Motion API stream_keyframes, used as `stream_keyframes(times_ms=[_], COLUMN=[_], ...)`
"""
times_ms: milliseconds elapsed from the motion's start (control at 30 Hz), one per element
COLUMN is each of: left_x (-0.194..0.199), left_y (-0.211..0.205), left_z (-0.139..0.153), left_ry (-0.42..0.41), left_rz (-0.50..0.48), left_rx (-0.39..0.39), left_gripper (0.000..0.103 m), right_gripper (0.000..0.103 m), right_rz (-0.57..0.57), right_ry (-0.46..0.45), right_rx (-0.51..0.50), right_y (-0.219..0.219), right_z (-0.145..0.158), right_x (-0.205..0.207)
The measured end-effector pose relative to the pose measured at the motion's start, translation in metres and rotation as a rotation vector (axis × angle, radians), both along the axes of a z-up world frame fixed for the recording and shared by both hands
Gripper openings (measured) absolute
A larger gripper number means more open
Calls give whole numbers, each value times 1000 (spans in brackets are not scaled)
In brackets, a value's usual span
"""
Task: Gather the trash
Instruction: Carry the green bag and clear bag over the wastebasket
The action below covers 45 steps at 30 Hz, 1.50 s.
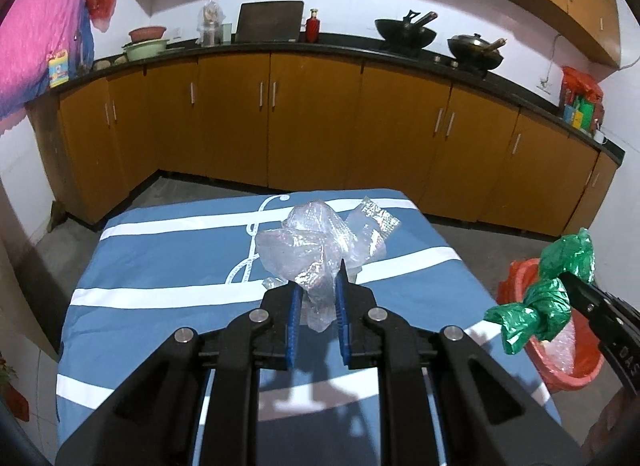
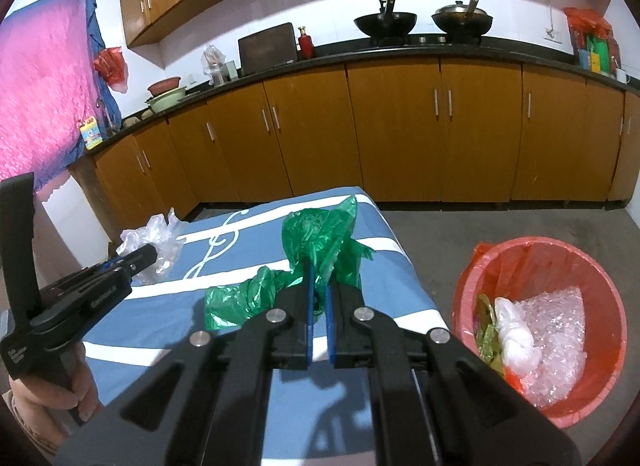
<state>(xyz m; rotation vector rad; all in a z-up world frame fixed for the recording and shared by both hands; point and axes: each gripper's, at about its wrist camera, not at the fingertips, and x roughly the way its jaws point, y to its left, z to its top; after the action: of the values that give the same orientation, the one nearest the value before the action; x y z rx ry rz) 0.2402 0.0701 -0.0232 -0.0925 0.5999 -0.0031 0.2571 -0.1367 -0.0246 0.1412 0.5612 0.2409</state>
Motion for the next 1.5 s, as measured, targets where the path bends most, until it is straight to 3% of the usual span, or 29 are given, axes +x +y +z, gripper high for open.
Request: stream_keyframes(times_ms=[433,933,1500], left_x=[-24,-27,-23], left_y=[-35,-119,-226], left_z=[20,25,0], left_ry=[-50,-71,-25], left_rz=[-73,-215,-397], left_rx=[-1,4,11], left_gripper=[15,15,15], right_gripper=[6,6,6], right_rz=[-35,-189,-359], right_ry=[-47,-72,-19], right_rx=[20,-6,-17], right_y=[-30,-124,-227], right_z=[19,22,-9], right_x=[-31,-48,-48])
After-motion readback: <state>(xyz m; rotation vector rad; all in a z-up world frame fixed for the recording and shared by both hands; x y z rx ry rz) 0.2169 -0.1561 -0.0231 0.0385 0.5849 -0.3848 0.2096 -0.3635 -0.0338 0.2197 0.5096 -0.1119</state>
